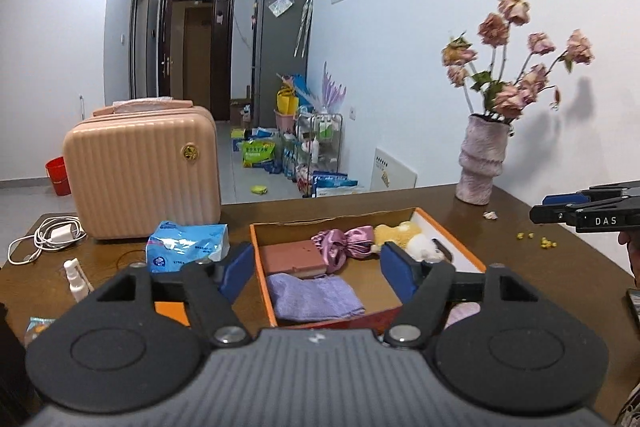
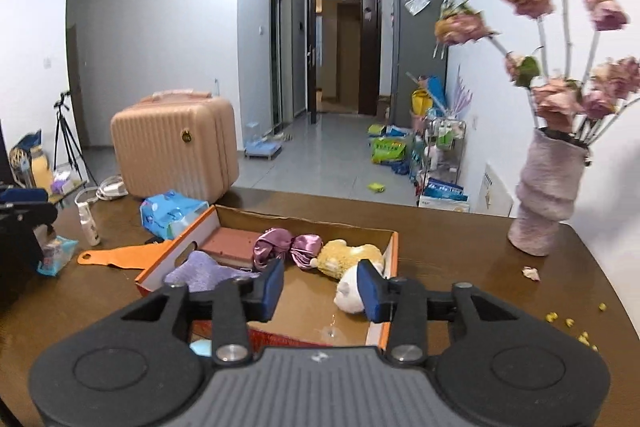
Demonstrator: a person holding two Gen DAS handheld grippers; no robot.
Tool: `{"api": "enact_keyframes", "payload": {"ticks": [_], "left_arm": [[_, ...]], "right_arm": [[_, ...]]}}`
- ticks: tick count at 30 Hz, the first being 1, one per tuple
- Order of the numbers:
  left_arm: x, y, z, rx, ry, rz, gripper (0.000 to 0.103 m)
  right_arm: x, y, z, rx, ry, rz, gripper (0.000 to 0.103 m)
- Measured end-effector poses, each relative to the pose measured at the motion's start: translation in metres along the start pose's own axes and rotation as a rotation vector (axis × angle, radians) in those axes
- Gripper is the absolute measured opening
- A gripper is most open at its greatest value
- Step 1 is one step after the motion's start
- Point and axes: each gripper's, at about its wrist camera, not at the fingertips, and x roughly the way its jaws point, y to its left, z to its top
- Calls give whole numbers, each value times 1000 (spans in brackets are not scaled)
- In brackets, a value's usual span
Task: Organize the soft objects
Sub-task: 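Move the left tool back over the table toward the remaining items, then reach the left tool to the pale pink fuzzy band and grasp it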
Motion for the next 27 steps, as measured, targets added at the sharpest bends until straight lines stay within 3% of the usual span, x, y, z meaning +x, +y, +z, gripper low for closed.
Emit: {"api": "enact_keyframes", "payload": {"ticks": [5, 12, 18, 22, 24, 27], "left_arm": [[-40, -22, -33, 4, -55, 12, 79], [-89, -60, -98, 34, -95, -15, 87], [-118, -88, -150, 37, -130, -20, 93], [-126, -97, -181, -3, -113, -27, 94], [-123, -96, -190, -31, -93, -23, 94], [-113, -92, -199, -53, -49, -3, 94]], "right_arm": [[-47, 10, -27, -6, -95, 1, 58], [-96, 37, -104, -39, -178, 33, 68], [-129, 65, -173, -70, -299, -1, 68], [-138, 79, -210, -60, -321, -44, 69], [-140, 82, -224, -30, -317, -47, 77], [-138, 84, -237, -17, -295, -30, 81]]}}
